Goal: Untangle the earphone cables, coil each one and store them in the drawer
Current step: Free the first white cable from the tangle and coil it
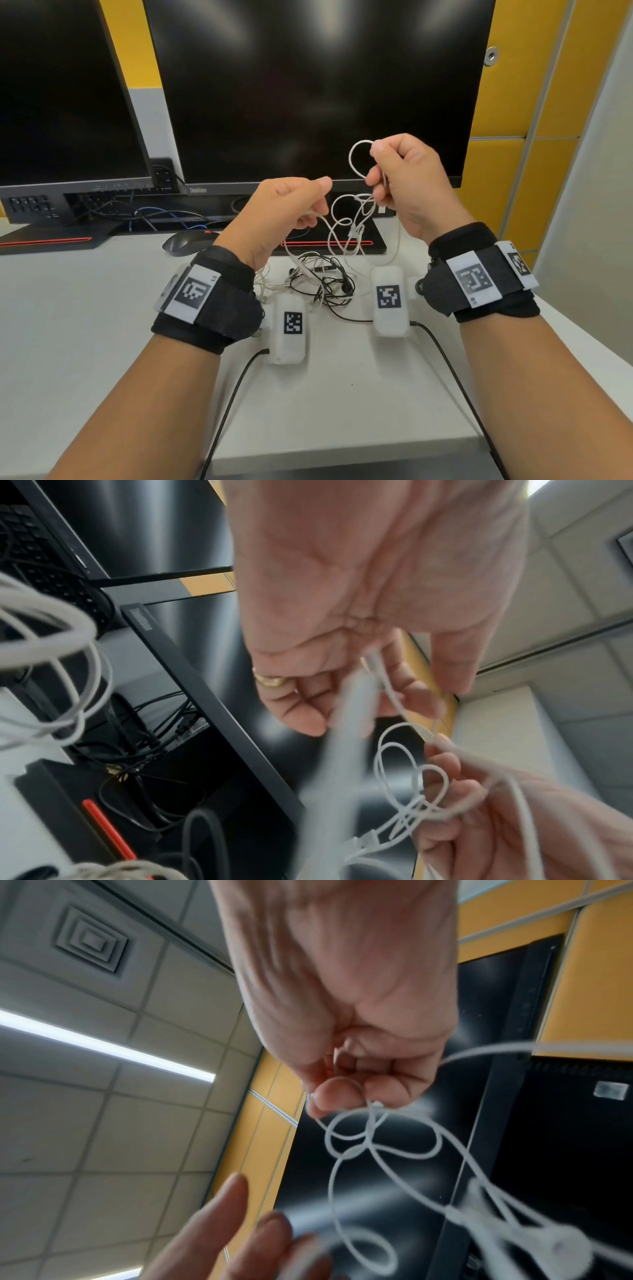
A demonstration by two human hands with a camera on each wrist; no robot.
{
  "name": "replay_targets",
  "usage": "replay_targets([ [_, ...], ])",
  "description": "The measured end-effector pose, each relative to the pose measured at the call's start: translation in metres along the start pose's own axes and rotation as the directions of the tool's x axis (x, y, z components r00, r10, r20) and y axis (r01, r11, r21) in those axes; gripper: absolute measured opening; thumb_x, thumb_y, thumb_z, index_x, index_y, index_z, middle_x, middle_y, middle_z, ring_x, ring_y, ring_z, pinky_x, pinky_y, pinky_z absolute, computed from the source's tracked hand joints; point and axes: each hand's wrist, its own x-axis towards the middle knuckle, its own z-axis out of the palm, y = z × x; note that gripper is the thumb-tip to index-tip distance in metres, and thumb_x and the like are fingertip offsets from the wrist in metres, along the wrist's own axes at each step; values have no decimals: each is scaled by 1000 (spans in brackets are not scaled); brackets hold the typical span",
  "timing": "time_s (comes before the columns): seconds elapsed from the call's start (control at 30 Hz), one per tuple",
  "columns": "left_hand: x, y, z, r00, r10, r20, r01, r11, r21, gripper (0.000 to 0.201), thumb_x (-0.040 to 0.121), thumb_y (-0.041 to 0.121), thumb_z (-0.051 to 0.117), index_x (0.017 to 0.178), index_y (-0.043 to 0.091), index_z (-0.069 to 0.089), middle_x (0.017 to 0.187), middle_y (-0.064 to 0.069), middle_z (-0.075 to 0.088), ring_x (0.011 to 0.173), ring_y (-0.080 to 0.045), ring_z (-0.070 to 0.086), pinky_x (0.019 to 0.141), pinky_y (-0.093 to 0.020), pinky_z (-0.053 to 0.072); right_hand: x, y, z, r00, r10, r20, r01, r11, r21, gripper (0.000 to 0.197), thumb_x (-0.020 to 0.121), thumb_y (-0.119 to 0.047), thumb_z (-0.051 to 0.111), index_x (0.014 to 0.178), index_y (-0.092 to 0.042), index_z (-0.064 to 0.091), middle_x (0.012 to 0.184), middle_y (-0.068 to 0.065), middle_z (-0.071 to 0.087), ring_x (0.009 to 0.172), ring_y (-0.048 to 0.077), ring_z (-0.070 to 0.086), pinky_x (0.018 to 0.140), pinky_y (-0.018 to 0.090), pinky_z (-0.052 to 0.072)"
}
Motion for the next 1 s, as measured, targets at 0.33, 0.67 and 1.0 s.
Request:
replay_targets([
  [0.33, -1, -4, 6, 996, -65, 68, 66, 998, -6, 18, 87, 9, 67, 99, 17, 56, 81, -3, 69, 85, -17, 67, 83, -35, 53, -9, -8, 10, 975, 43, 219, -81, 982, 169, 14, 103, -20, 44, 95, -19, 55, 65, -1, 64, 60, 13, 66, 60, 27, 56],
  [0.67, 1, -2, 1, 994, -96, -55, 92, 993, -69, 14, 93, 4, 54, 84, 14, 60, 75, -1, 60, 65, -8, 64, 65, -21, 54, 3, 3, -2, 998, 29, -56, -34, 996, -85, 15, 100, -22, 48, 88, -19, 56, 67, -1, 47, 54, 7, 45, 50, 20, 46],
  [1.0, 18, -4, -9, 841, -338, -423, 251, 936, -248, 13, 92, 5, 50, 85, 16, 53, 86, -2, 60, 73, -10, 61, 71, -27, 51, 7, 6, -7, 990, 39, -138, -54, 993, -108, 14, 100, -24, 50, 90, -17, 57, 75, -3, 47, 66, 10, 45, 46, 16, 40],
])
